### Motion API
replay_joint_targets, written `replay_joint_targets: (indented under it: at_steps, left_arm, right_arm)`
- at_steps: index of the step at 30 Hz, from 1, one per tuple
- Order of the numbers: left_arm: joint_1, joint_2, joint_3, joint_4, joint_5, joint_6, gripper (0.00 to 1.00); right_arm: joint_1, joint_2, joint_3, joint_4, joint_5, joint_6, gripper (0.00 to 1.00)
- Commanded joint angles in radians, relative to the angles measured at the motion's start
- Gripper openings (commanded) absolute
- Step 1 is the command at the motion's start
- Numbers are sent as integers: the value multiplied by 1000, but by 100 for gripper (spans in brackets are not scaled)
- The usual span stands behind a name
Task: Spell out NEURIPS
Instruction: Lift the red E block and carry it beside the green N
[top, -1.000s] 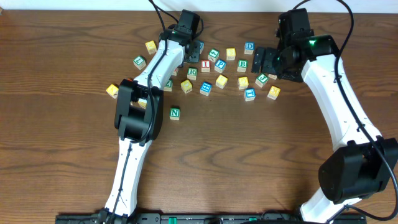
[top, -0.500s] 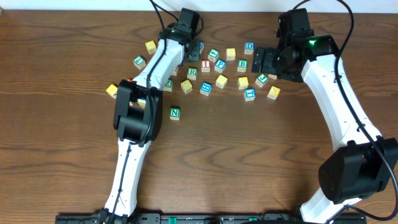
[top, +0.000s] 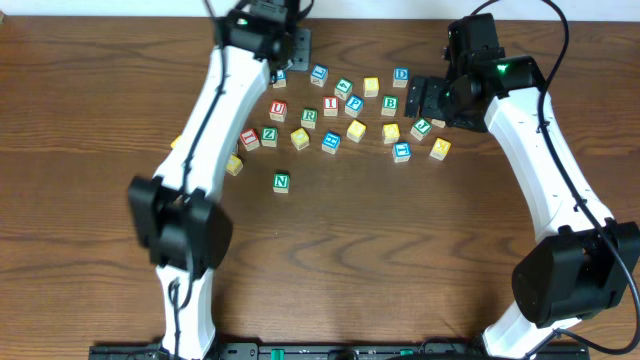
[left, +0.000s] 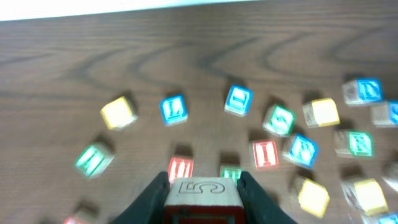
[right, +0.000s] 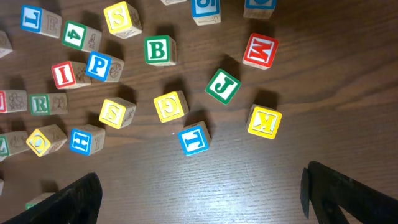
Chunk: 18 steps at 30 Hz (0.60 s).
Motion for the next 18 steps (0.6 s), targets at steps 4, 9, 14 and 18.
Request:
replay_joint_targets:
  at_steps: [4,9,14,18]
  left_arm:
    - [-23,-128,14,-204,-12,-40,27]
    - [-47,-134,7,-366,-11,-127,27]
    - [-87,-134,-64,-401,-12,-163,27]
    - [-118,-134,-150,-371,-12,-186,27]
  right_arm:
    - [-1,3,10,-1,8,5,99]
    - [-1,3,10,-1,9,5,99]
    - [-1,3,10,-1,9,5,99]
    - [-1,3,10,-1,9,5,99]
